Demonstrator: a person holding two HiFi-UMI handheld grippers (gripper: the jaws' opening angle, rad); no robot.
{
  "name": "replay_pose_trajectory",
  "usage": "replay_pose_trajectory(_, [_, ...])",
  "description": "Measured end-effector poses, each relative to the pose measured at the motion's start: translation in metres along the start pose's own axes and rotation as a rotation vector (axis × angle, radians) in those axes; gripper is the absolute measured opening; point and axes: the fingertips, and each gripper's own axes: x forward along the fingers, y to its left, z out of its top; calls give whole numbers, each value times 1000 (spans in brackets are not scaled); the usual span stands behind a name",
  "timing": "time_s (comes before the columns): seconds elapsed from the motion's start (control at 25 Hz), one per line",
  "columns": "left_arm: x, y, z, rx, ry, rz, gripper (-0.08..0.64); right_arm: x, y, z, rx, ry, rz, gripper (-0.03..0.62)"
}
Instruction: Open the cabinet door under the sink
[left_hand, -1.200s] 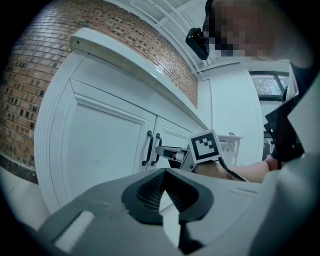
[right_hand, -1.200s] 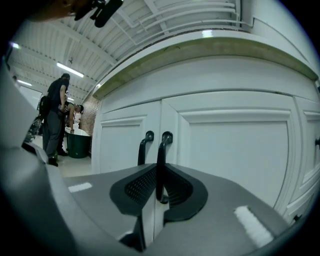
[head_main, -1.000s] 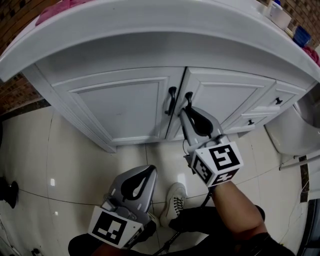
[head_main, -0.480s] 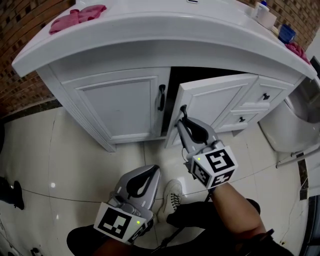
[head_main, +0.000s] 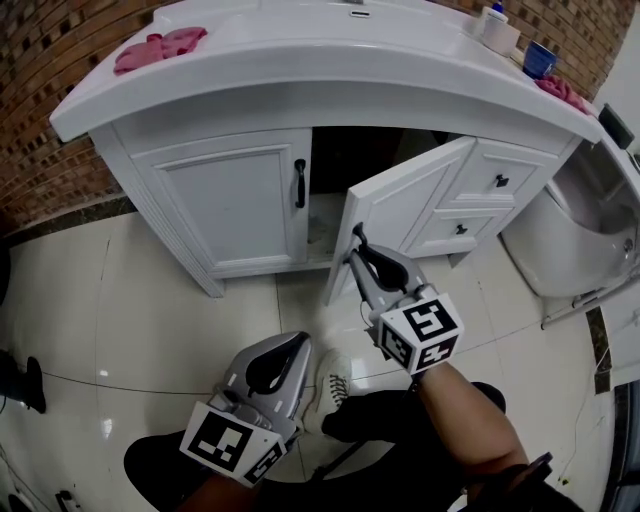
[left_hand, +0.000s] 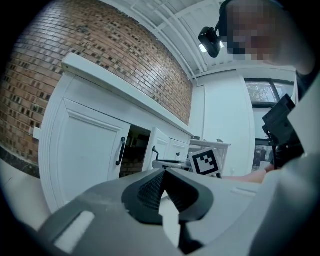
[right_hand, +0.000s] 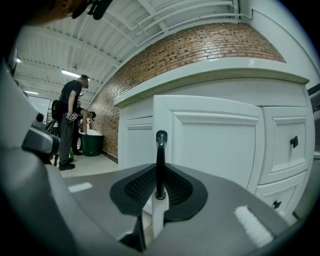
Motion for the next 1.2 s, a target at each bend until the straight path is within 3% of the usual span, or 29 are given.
replay_pose_trajectory(0.68, [-25, -78, -3, 36, -2, -38, 6, -95, -24, -17, -3, 27, -65, 46])
replay_pose_trajectory(1.2, [-19, -122, -11, 30, 17, -93, 6, -161, -72, -28, 4, 27, -187, 38])
